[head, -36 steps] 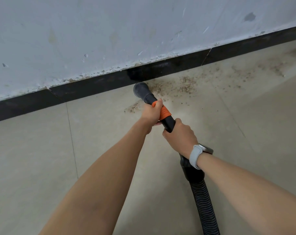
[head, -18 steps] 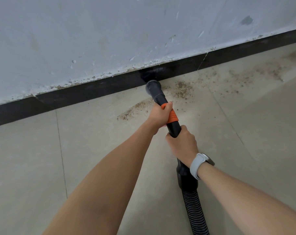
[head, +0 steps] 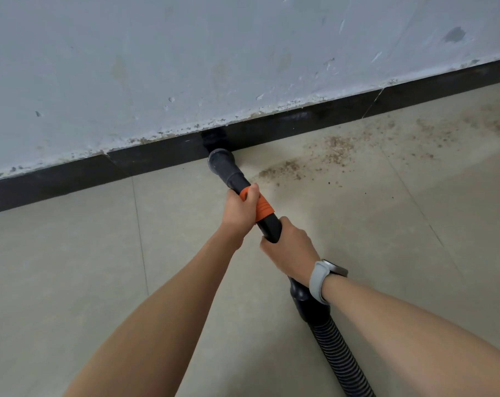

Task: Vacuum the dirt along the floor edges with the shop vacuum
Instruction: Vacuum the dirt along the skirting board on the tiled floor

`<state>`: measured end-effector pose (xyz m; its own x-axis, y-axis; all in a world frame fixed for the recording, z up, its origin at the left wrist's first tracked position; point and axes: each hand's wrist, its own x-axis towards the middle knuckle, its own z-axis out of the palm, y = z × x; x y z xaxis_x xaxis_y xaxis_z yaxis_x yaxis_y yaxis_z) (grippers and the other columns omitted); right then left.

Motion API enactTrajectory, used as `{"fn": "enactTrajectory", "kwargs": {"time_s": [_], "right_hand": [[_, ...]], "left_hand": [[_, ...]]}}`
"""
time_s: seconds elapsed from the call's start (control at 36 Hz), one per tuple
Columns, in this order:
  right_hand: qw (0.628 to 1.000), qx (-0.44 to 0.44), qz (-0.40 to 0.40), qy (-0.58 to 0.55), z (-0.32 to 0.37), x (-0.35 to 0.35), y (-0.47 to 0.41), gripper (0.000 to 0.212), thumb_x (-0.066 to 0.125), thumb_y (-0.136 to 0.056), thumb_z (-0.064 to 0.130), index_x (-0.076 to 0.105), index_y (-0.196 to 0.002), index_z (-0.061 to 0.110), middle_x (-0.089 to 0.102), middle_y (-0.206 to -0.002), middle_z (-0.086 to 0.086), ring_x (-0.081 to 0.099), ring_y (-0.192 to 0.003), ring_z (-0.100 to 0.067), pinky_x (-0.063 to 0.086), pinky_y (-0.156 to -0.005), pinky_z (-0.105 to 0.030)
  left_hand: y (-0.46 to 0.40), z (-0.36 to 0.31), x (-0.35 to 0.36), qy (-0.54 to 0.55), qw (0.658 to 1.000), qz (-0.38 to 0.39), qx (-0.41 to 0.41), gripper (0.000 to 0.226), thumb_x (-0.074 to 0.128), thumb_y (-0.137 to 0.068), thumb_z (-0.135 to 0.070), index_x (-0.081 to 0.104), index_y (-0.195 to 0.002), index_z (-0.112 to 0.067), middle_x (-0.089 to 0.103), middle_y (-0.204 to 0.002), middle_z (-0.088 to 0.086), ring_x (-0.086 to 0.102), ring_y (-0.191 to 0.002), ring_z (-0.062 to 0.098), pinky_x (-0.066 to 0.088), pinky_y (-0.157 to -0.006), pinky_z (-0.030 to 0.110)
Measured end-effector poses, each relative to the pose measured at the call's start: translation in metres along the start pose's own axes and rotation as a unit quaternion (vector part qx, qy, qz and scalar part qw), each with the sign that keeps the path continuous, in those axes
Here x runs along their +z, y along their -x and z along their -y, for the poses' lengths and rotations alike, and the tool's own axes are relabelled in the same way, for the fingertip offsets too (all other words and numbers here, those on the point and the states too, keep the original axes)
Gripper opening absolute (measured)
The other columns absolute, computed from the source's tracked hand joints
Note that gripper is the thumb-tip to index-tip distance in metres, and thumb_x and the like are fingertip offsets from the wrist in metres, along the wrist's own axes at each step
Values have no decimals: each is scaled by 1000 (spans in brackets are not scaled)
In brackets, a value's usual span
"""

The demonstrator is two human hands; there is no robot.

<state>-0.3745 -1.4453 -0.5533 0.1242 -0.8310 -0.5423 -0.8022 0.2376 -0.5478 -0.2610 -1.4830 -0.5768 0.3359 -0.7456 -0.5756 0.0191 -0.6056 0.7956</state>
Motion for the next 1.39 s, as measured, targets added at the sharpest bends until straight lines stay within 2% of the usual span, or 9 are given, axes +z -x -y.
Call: {"fn": "enactTrajectory", "kwargs": {"time_s": [0.11,0.25,0.47,0.64,0.78,0.86,1.0,1.14,1.39], "right_hand": [[999,-20,12,22,12,13,5,13,52,-86,24,42,-89,17,57,-74,-3,56,-66,-27,47,-63,-36],[996,-57,41,50,27,32,11,14,52,-87,23,39,-88,17,52,-69,0,49,-57,-21,38,-52,-30],[990,-85,68,87,46,51,18,14,51,-86,22,39,-89,16,51,-67,0,47,-54,-20,36,-50,-30],[993,-57,61,80,47,29,16,15,53,-85,24,43,-92,15,54,-72,-1,51,-59,-22,37,-52,-30],[997,-15,43,68,28,3,28,15,54,-80,27,46,-88,17,60,-78,-4,63,-65,-28,54,-63,-38],[997,12,51,49,7,-7,43,13,53,-78,26,46,-84,18,62,-79,-7,65,-65,-30,56,-64,-39],[997,25,39,54,-24,-16,68,12,55,-81,23,46,-83,15,62,-74,-10,61,-63,-33,53,-58,-39],[991,10,-20,128,-38,-26,78,16,55,-87,26,42,-88,16,57,-71,-6,56,-64,-30,39,-56,-32],[983,-45,-27,177,-31,-19,73,20,53,-89,26,35,-92,17,42,-65,4,48,-61,-25,33,-53,-31]], "left_hand": [[5,10,-24,16,1000,-23,-5,36,47,-97,-40,44,-115,-9,53,-100,5,57,-91,23,54,-87,46],[12,25,-54,27,998,-63,-9,38,46,-97,-41,45,-115,-8,54,-102,8,57,-90,24,54,-81,42],[20,37,-85,54,993,-104,-20,33,45,-98,-41,43,-111,-11,51,-92,1,56,-89,19,54,-80,38],[17,20,-68,82,992,-90,-27,33,47,-97,-37,44,-111,-7,52,-93,5,56,-86,20,54,-69,34],[33,10,-35,112,992,-49,-29,31,47,-97,-35,46,-107,-6,50,-87,5,53,-78,18,52,-67,33],[50,21,-14,117,992,-28,-30,30,50,-95,-36,46,-104,-7,51,-87,5,55,-81,22,54,-75,42],[77,38,13,117,992,-15,-43,31,50,-95,-37,43,-104,-8,50,-85,1,54,-82,21,52,-83,44],[84,30,30,110,993,27,-35,27,50,-96,-35,47,-107,-10,51,-90,-1,55,-85,16,52,-91,45],[76,30,21,122,992,15,-39,25,48,-97,-33,47,-107,-10,52,-92,2,55,-87,19,53,-88,43]]}}
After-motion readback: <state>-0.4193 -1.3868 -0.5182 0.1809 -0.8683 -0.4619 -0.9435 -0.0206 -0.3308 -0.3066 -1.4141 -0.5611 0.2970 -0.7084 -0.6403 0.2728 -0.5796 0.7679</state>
